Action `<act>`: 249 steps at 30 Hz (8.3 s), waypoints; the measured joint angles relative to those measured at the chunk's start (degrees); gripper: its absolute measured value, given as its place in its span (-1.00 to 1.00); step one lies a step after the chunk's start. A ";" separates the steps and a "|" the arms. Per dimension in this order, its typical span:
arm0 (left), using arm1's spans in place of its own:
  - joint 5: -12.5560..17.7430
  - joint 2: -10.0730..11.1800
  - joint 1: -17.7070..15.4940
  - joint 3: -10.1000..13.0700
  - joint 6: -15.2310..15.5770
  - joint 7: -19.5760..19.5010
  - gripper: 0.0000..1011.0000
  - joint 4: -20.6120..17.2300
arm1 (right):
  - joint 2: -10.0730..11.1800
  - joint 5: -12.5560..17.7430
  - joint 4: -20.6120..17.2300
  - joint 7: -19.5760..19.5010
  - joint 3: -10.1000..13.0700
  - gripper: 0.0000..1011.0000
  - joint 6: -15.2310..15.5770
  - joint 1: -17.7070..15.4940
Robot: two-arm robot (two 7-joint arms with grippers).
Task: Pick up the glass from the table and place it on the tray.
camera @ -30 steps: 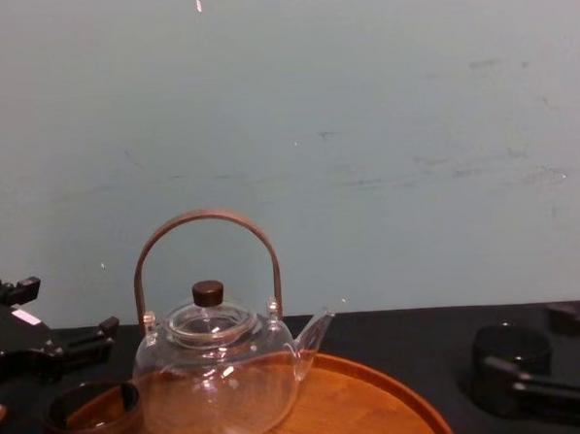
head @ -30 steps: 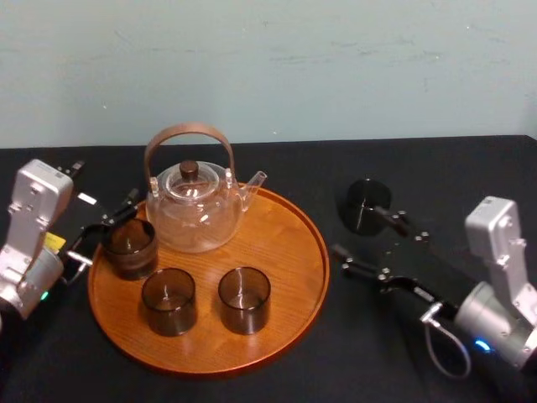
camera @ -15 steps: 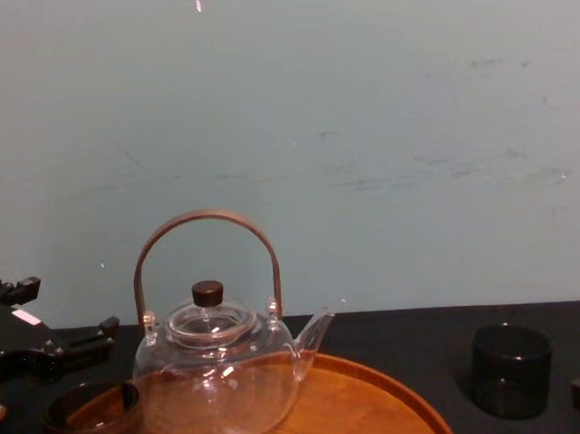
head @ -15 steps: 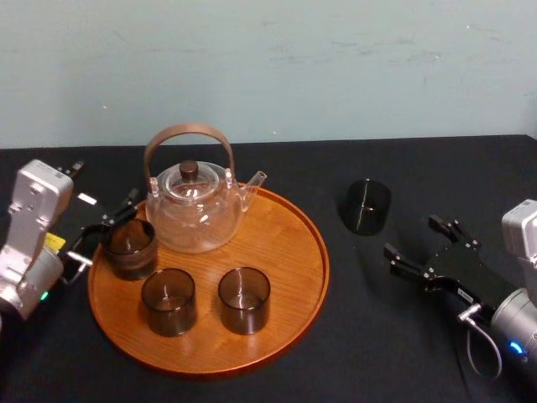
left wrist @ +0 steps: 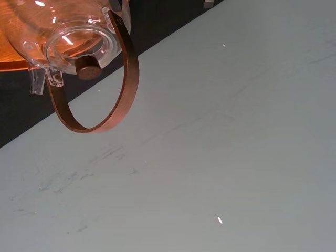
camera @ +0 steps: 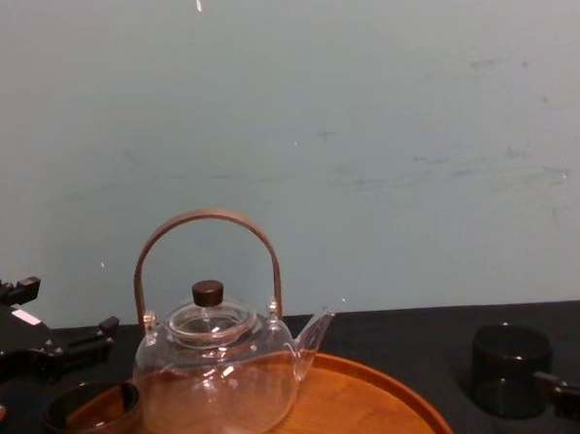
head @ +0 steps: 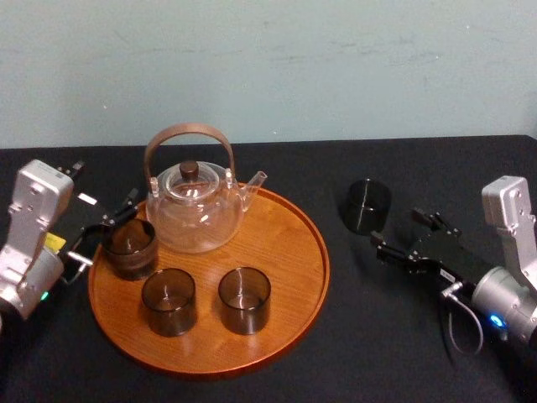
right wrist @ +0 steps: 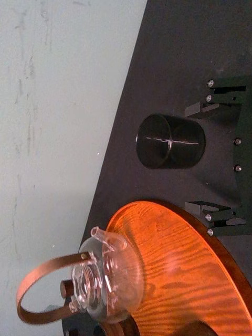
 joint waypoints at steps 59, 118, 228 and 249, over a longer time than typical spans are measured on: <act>0.00 0.00 0.00 0.00 0.00 0.00 0.98 0.00 | -7.53 -1.61 28.80 5.38 -4.68 0.98 -5.79 20.71; 0.00 0.00 0.00 0.00 0.00 0.00 0.98 0.00 | -7.16 -0.68 18.10 7.86 -7.61 0.79 -5.26 17.14; 0.00 0.00 0.00 0.00 0.00 0.00 0.98 -0.01 | 0.01 2.74 6.42 1.52 -2.30 0.98 -9.74 7.00; 0.00 0.00 0.00 0.00 0.00 0.00 0.98 -0.01 | -0.08 1.97 7.25 0.45 -0.59 0.98 -9.97 6.01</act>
